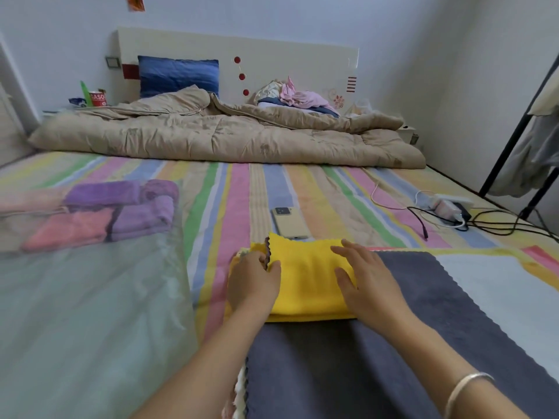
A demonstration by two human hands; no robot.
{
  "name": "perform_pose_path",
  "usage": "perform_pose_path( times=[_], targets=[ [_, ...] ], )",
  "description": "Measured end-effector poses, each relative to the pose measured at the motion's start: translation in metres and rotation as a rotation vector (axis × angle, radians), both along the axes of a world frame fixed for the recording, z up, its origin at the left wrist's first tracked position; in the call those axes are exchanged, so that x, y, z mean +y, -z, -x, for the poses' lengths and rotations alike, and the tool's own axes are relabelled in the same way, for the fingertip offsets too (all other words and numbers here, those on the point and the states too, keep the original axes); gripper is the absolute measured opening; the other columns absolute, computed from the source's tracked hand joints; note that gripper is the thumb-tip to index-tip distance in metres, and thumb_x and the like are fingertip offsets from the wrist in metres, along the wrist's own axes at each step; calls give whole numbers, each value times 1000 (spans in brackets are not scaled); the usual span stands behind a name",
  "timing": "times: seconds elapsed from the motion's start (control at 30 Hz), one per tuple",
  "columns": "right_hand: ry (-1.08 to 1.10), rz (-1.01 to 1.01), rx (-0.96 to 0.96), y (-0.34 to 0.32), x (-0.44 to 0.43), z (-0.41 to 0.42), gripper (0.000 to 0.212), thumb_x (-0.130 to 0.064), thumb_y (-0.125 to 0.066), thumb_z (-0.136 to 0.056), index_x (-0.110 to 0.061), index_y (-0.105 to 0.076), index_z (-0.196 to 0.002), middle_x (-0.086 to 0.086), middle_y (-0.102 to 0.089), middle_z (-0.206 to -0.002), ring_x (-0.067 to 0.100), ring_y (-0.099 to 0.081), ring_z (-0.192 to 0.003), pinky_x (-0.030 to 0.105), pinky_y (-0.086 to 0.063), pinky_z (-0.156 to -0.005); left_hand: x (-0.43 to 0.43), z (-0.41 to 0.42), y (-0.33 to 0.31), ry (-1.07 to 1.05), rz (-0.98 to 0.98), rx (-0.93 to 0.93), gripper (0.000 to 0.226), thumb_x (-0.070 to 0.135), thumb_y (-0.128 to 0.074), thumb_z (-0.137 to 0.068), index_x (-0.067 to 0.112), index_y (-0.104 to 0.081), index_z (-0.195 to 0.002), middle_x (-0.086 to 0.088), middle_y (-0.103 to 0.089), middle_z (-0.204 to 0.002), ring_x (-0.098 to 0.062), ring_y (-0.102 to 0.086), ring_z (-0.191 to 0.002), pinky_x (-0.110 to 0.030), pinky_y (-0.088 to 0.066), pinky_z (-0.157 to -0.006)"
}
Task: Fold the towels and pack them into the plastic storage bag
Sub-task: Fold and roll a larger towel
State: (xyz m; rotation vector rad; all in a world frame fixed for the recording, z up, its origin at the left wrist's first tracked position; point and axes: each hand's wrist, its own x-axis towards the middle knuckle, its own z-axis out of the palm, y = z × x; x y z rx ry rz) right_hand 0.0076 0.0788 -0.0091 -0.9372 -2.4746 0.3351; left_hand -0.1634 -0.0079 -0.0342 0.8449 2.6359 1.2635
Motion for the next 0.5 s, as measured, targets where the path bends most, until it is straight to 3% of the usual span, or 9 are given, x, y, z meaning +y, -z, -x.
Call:
perform_pose_path(
  times=[0.1, 0.27, 0.4, 0.5],
  targets=[
    [1, -6, -189, 7, 8, 17, 53, -37, -37, -101, -31, -23, -151, -3, -9, -162, 20, -4, -149, 33, -7, -119, -12, 13, 6, -2, -22, 45, 25, 37, -60, -91, 19, -49, -76, 2, -50, -71, -24, -47, -70, -33, -25, -54],
    [75, 90, -405, 34, 11, 29, 57, -50, -24, -101, -37, -5, -153, -3, 12, -162, 21, 10, -149, 42, -4, -121, -17, 25, 19, 95, 77, -20, 42, 34, -59, -93, 19, -35, -62, 2, -36, -56, -23, -39, -58, -33, -22, -52],
    [70, 112, -322, 41, 10, 28, 56, -51, -27, -101, -37, -13, -153, -5, 5, -162, 19, 5, -149, 39, -6, -121, -14, 27, 24, 58, 95, -77, 32, 31, -55, -96, 19, -40, -70, 2, -39, -61, -24, -41, -63, -32, -25, -55],
    [139, 262, -8, 33, 12, 23, 48, -39, -39, -101, -26, -35, -147, 2, -24, -158, 20, -21, -145, 35, -21, -115, -16, 28, 26, 64, 71, -124, 32, 29, -54, -97, 16, -41, -70, 0, -40, -61, -22, -40, -58, -31, -23, -50]
  ],
)
